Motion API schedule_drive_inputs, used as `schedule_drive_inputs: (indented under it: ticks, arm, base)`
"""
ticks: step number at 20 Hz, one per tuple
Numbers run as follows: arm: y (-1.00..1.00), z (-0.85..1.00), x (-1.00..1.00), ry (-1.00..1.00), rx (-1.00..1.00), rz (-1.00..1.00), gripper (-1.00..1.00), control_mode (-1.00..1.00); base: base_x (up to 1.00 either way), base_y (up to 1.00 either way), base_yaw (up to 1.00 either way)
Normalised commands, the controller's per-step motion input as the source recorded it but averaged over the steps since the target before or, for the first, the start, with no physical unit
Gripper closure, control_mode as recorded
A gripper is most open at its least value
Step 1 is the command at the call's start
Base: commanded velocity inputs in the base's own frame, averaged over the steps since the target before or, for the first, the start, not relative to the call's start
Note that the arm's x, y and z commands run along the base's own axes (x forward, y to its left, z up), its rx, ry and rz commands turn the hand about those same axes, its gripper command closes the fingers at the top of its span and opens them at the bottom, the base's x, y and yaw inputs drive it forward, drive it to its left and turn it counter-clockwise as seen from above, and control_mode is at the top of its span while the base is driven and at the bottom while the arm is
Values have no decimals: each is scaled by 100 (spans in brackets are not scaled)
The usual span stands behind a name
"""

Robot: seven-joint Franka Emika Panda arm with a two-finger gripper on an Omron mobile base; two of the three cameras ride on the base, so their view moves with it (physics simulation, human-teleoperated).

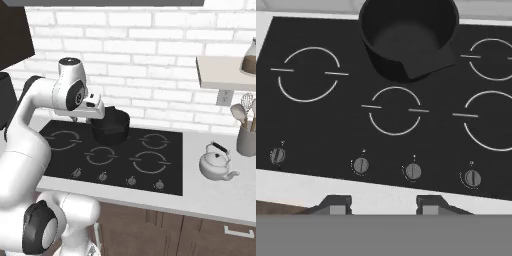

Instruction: Pick the kettle from the counter and place it on a stove burner. Then turn the burner on.

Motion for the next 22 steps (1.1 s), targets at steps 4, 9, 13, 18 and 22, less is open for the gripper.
schedule_drive_inputs:
  ticks: [4,9,13,18,22]
  arm:
    - [-22,0,0,-8,0,-1,-100,-100]
    - [-94,0,-24,-15,0,-13,-100,-100]
    - [-100,0,-41,-16,0,-17,-100,-100]
    - [-100,0,-31,-13,0,-22,-100,-100]
    - [-100,0,-1,-4,0,-29,-100,-100]
  base:
    - [0,0,0]
    - [0,0,0]
    - [0,0,0]
    - [0,0,0]
    - [0,0,0]
